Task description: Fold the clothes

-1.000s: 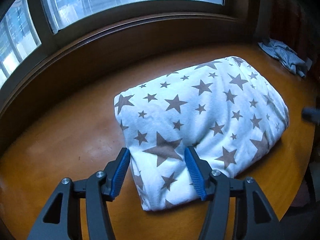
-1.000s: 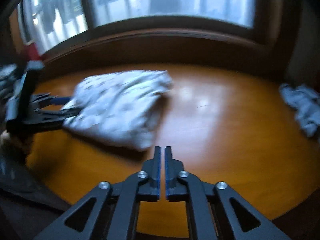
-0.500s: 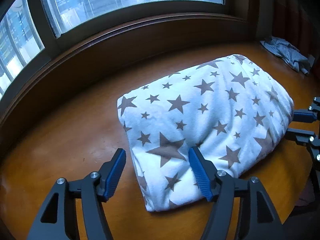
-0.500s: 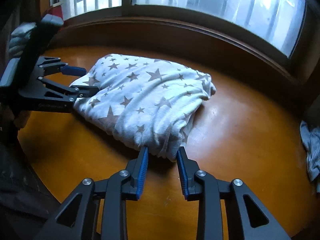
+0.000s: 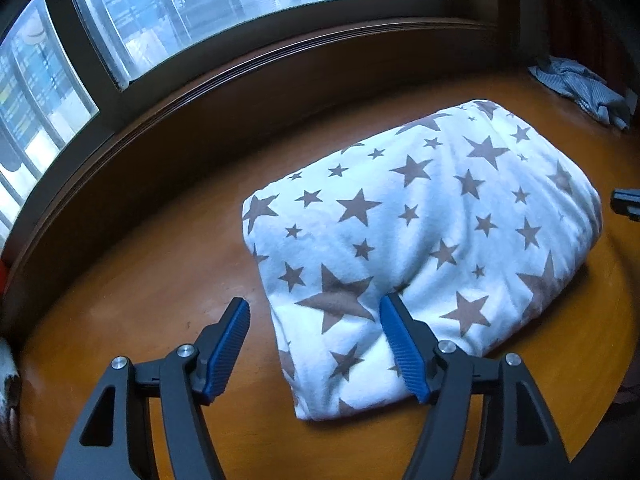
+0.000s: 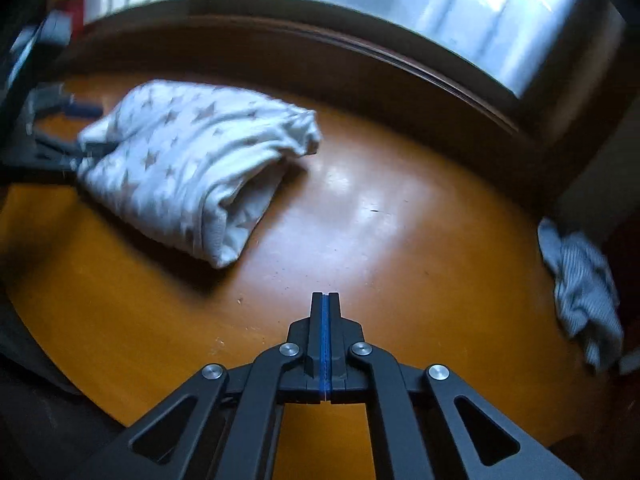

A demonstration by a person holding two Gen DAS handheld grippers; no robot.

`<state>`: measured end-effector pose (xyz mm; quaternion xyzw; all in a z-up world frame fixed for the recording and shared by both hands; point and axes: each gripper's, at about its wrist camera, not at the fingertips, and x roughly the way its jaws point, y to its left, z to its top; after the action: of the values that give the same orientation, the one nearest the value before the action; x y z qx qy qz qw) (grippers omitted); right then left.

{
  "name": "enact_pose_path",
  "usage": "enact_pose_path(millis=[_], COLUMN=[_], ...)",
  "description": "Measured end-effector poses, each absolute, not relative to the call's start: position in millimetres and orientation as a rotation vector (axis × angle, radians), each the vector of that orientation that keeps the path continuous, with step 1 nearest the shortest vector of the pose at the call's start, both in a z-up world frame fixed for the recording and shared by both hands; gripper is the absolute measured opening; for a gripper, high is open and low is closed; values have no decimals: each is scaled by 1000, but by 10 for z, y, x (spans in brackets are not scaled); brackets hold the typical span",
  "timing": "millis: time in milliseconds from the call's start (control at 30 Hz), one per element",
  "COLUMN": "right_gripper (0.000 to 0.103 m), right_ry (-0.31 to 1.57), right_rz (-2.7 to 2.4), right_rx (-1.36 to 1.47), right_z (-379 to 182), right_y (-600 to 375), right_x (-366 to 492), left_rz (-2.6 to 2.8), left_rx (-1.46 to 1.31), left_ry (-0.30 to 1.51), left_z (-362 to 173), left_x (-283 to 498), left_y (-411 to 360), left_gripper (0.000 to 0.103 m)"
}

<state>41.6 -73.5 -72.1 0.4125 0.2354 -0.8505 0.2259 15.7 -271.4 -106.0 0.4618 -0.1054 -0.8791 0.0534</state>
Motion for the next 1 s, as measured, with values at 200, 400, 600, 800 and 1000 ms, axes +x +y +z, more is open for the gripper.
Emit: enact_pose_path(millis=[200, 400, 600, 800, 1000], right_gripper=[7, 6, 0, 9, 47], right_ry=[-95, -175, -32, 20, 70], right_rz=[-2279, -2250, -2369, -2465, -2356], right_rx=[1221, 1316, 1331, 1067, 1148], right_z=[-526, -713, -853, -348, -673], right_y=[-709, -932, -934, -973, -1211], right_x=[60, -101, -104, 48, -224], left_rz=[-2669, -2669, -2671, -2806, -2811], left_rx=[1408, 1403, 1421, 1307, 1372], left_ry=[-307, -295, -261, 0, 56], left_z=[-1044, -1036, -1005, -644, -839], left_x=[171, 198, 191, 165, -212], left_y=[-2741, -2747, -2795, -3069, -3172], left_gripper=[68, 68, 67, 65, 67])
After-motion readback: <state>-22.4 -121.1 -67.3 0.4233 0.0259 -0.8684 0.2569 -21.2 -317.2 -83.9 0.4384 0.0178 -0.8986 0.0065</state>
